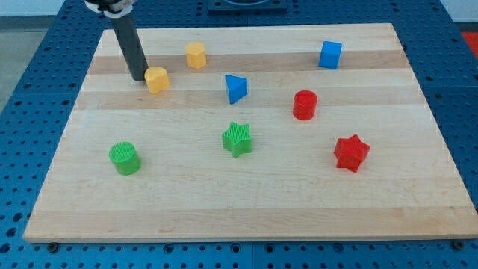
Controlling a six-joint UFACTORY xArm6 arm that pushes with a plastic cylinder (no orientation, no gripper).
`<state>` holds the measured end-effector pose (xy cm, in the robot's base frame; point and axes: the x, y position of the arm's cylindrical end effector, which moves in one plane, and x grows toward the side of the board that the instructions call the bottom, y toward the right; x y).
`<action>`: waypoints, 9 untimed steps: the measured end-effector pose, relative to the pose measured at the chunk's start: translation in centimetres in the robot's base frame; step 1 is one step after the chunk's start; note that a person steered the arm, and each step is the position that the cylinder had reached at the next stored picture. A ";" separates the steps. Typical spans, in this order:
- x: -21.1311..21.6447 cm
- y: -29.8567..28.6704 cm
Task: Push the yellow heart towards the right of the board
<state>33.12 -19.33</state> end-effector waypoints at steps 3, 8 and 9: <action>-0.7 -3.9; 0.5 -0.6; 0.2 0.6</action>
<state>33.34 -18.68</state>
